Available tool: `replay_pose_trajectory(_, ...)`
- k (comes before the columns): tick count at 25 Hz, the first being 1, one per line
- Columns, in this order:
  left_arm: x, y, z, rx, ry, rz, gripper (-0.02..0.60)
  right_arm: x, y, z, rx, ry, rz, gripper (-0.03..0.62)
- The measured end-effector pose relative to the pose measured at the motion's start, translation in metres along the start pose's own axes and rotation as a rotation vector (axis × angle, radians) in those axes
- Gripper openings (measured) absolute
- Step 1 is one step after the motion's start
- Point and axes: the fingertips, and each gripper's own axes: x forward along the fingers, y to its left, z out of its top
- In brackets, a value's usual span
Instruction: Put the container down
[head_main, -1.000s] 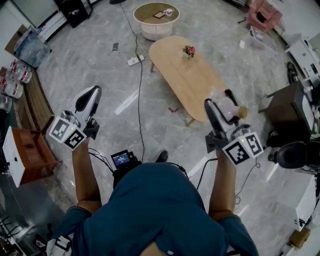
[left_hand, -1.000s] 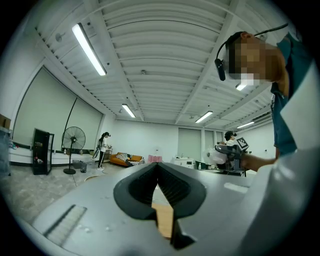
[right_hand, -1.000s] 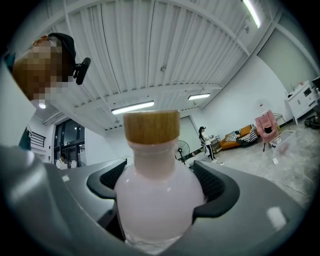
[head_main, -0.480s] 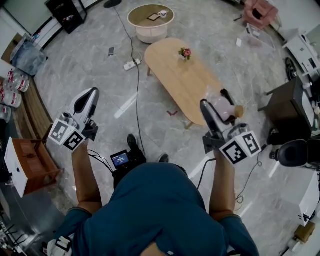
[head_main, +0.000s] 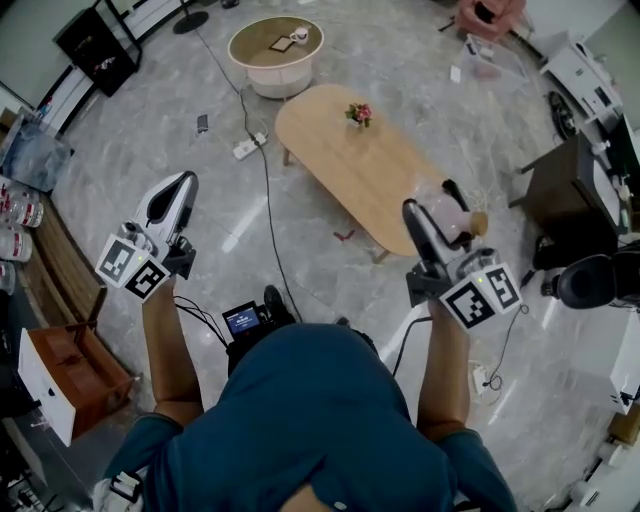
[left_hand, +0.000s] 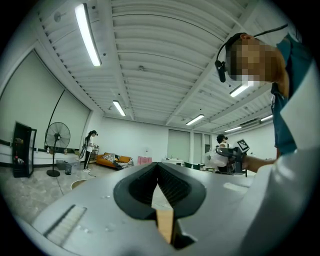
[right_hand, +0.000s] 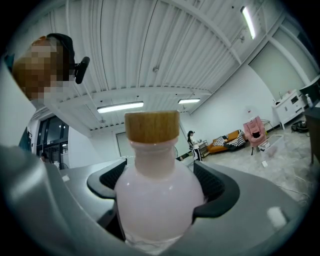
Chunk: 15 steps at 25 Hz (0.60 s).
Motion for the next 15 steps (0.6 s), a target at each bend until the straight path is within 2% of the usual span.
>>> replay_pose_trajectory(5,0.004,0.055,0.006,-0.005,0.006,-0.043,-0.003,0.04,0.016,-0.007,-0.002,-0.023,-0.048,0.414)
replay_pose_trajectory(15,0.003,0.138,0.018,-0.008,0.002,-0.115,-0.003,0.102,0.045,-0.021,-0.008,-0.049,-0.124,0.414)
